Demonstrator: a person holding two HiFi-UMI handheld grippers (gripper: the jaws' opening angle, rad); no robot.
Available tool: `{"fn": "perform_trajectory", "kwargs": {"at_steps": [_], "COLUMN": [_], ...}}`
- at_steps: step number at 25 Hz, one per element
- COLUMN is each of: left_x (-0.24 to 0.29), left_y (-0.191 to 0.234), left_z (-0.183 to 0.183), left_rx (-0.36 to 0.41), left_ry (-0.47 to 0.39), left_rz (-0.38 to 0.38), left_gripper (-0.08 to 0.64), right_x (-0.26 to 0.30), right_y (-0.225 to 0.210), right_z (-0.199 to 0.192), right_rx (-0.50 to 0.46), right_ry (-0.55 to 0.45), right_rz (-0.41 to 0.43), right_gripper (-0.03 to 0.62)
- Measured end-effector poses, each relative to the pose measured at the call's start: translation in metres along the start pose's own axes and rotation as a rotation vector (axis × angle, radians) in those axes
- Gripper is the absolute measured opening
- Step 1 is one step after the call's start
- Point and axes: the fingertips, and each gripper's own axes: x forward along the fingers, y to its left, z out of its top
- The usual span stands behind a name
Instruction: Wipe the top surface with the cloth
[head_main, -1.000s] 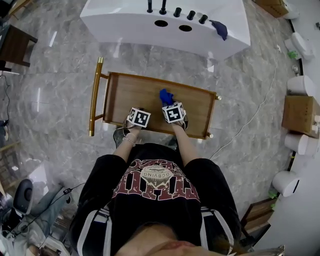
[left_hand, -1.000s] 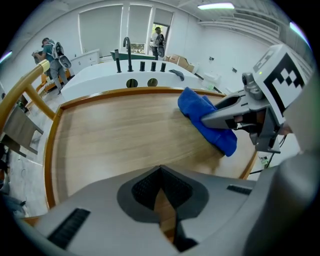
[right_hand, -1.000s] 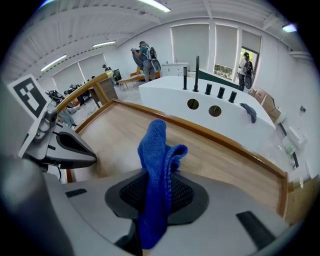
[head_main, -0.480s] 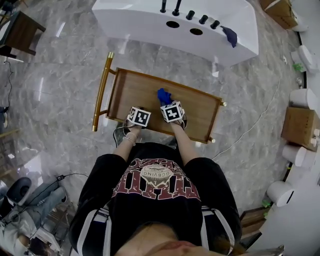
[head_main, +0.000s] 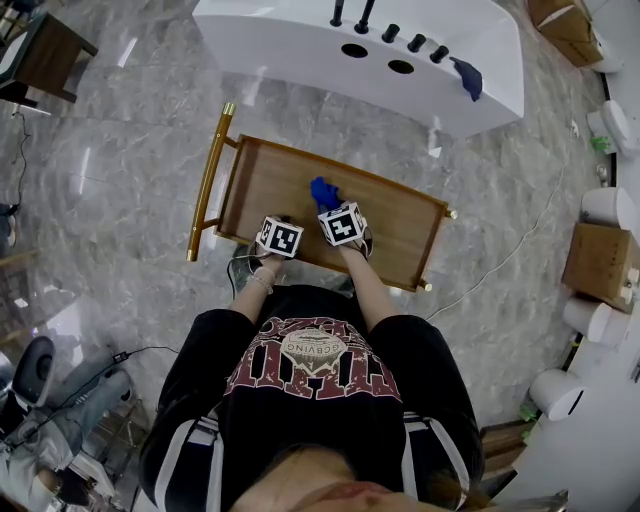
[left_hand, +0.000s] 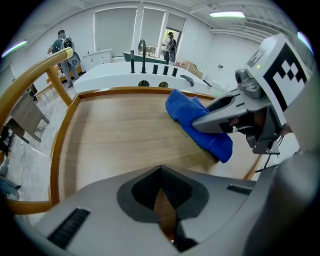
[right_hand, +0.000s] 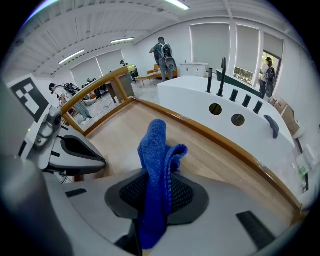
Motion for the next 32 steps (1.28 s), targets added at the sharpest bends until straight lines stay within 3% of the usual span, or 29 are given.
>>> {"fn": "perform_trajectory", "kwargs": {"at_steps": [8,12,17,22,32], "left_x": [-0.002,-0.003,-0.005,-0.01,-0.017], "left_y": [0.012,0.018,0.017,0.027,0.056], "left_z": [0.0,-0.003,-0.002,-0.004,-0.012], "left_rx": [0.003,-0.046,-0.044,-0.015,-0.053], "left_ry": [0.015,0.004,-0.004,0.001,0.002], "left_rz": [0.007,0.003,-0.005,0.03,0.06], "left_gripper": [0.049,0.049,0.049,0.049,0.049], "right_x": [0.01,0.014,0.018,0.022,0.029], "right_y": [0.009,0.014,0.021,0.029,0.044], "right_z": [0.012,0.018,0.026,0.033,0.045], "right_rx": [-0.014,-0.038,-0.056,-0.068,-0.076], "right_ry": [-0.007,-0.008,-0.009,-0.022,-0.031], "right_rz": [0.027,0.04,0.052,0.066,0.081], "right_gripper": [0.094,0.094,0.094,0.094,0.094]}}
